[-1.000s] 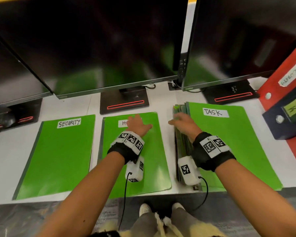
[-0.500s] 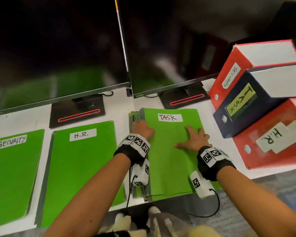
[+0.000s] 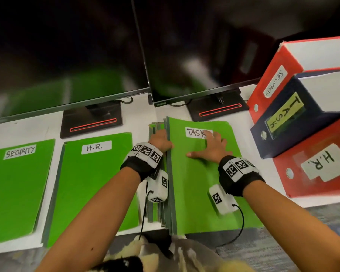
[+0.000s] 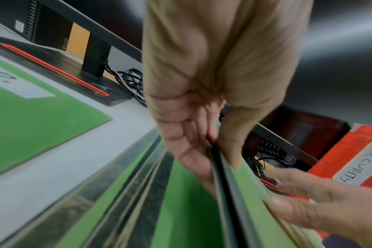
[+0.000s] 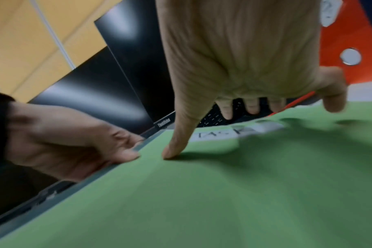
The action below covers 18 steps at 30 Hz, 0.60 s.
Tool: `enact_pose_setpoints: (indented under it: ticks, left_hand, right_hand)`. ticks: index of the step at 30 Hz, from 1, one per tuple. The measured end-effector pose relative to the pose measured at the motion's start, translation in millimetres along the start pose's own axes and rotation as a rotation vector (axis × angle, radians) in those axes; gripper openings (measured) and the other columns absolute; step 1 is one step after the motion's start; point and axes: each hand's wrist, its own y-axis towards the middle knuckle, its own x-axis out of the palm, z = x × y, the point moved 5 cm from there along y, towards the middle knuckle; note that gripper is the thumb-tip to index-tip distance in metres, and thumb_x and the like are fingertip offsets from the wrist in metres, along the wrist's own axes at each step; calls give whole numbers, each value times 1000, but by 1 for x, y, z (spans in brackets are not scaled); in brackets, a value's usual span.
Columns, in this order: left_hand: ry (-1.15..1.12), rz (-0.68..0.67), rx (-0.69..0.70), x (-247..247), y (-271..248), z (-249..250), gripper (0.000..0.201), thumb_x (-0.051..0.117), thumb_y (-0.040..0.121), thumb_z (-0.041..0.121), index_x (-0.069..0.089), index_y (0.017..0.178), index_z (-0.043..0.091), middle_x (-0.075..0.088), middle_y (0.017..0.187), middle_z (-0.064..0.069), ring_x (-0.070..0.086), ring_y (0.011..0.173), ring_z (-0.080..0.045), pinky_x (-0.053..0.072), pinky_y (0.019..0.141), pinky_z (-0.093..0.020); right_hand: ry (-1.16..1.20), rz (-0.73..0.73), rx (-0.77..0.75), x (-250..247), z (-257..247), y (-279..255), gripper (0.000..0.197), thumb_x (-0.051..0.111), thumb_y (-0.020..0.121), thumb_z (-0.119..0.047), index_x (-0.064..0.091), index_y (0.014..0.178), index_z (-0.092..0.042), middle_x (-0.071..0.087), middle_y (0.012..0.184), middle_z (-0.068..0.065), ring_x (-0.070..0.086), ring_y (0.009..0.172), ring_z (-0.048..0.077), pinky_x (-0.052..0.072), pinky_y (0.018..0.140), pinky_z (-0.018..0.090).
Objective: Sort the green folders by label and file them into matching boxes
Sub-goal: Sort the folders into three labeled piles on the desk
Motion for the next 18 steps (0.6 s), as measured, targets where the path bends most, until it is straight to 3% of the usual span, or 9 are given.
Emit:
enact_pose_setpoints:
  ticks: [1,2,5,7,8,10,12,14,18]
  left_hand:
    - [10,-75,-6,3,-4,-2,11,58,90,9,48,85,7,58,87,-13,62,75,-23,56,69,-32]
    - [31,-128,-22,5,-5,-8,24,57,91,10,41,73,10,55,72,-9,59,59,-16,53,55,-24]
    - [56,-254,-101,10,-12,-25,28,56,91,8,40,68,11,60,47,0,56,37,-5,44,37,-14]
    - [105,-266,-99,8,-9,-29,25,56,92,10,49,68,9,62,49,1,57,37,-1,40,34,-11]
    - [144,-218,-77,3,-6,-27,23,55,92,13,53,70,8,65,61,-2,61,47,-4,44,38,-11]
    - [239,-7,-20,-12,5,-20,10,52,92,14,59,91,7,65,99,-12,65,88,-20,52,71,-21]
    - [312,166,45,-18,16,-9,29,48,91,10,52,119,8,49,129,-16,49,119,-32,43,96,-34]
    - [374,219,63,-16,23,-2,47,46,91,11,39,137,14,34,142,-13,35,130,-33,36,104,-43]
    - [509,272,61,-14,35,5,42,46,92,15,41,134,11,35,136,-10,37,126,-31,38,100,-44]
  right_hand:
    - [0,19,-33,-5,-6,4,113,77,59,-57,10,147,-34,1,157,1,4,144,31,16,107,67]
    - [-20,21,-69,-7,-11,8,114,78,59,-56,9,147,-33,2,158,0,3,145,29,14,106,68]
    - [-156,-68,-153,0,-21,12,109,78,60,-54,16,146,-29,11,156,0,11,144,27,14,107,67]
    - [-249,-103,-184,9,-22,9,101,78,60,-53,26,142,-25,19,152,2,17,141,28,19,107,64]
    - [-271,-105,-198,12,-22,7,96,79,59,-52,31,137,-24,24,148,3,20,138,29,21,107,62]
    - [-300,-117,-224,18,-23,3,89,79,57,-52,37,130,-24,31,140,4,24,133,29,23,106,59]
    - [-334,-132,-249,24,-24,-1,89,79,56,-54,38,128,-23,34,136,4,26,130,28,24,106,58]
    - [-347,-124,-272,27,-25,-3,89,79,56,-54,38,128,-21,37,133,4,29,127,27,24,106,57]
    - [-313,-105,-281,30,-21,-3,85,79,55,-54,39,121,-19,45,131,1,36,123,25,22,107,55]
